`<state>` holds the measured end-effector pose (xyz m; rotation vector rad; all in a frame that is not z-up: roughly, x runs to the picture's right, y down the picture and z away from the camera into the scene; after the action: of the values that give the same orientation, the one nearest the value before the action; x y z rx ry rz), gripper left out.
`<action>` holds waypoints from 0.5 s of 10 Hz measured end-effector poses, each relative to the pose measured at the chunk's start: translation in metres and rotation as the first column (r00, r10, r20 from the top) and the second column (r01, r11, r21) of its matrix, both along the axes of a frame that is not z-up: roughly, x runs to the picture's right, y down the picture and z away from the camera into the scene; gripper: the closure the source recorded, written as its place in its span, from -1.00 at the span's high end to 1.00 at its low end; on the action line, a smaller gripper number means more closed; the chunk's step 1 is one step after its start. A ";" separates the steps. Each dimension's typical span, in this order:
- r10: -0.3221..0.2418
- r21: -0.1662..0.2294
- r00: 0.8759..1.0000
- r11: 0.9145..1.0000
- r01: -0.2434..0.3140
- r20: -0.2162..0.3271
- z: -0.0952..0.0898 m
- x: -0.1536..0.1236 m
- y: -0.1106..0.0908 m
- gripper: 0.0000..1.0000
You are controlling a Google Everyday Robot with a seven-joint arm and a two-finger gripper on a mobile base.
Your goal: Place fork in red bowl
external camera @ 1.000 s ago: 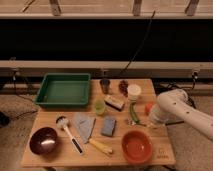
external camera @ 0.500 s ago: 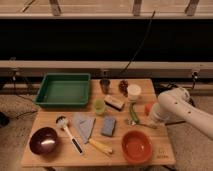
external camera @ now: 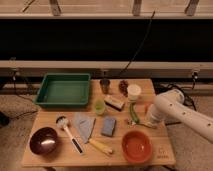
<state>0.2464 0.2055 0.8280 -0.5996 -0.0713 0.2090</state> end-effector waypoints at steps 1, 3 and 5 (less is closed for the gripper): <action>-0.003 -0.001 1.000 1.000 0.003 -0.002 0.001 -0.001 0.000 0.60; -0.006 -0.003 1.000 1.000 0.006 -0.006 0.003 -0.004 -0.001 0.60; -0.009 -0.004 1.000 1.000 0.009 -0.008 0.004 -0.006 -0.001 0.60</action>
<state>0.2403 0.2044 0.8317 -0.6033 -0.0604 0.2030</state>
